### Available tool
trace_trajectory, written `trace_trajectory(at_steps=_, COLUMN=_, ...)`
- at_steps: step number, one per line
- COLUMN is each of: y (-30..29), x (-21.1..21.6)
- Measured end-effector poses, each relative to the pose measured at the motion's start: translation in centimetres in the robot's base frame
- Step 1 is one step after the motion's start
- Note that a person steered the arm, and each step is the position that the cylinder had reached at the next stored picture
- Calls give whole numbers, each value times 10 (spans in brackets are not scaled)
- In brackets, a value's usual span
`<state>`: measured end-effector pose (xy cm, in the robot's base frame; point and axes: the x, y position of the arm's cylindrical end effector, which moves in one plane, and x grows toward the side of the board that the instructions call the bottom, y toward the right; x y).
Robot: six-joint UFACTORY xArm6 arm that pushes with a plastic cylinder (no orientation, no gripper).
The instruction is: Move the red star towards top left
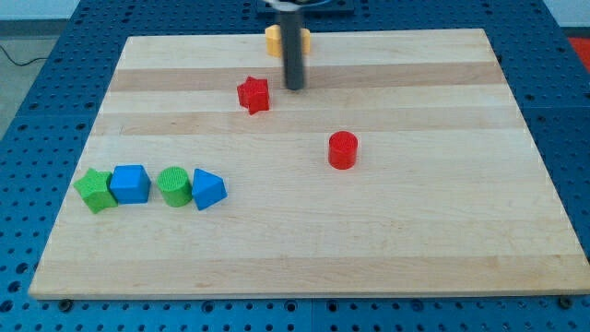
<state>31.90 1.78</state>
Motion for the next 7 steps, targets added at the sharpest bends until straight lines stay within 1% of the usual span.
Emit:
trace_trajectory(at_steps=1, y=16, x=38)
trace_trajectory(at_steps=2, y=-34, x=37)
trace_trajectory(at_steps=3, y=-85, x=-13)
trace_trajectory(at_steps=4, y=-116, x=-44)
trace_trajectory(at_steps=5, y=-47, x=-27)
trace_trajectory(at_steps=6, y=7, x=21)
trace_trajectory(at_steps=7, y=-25, x=52)
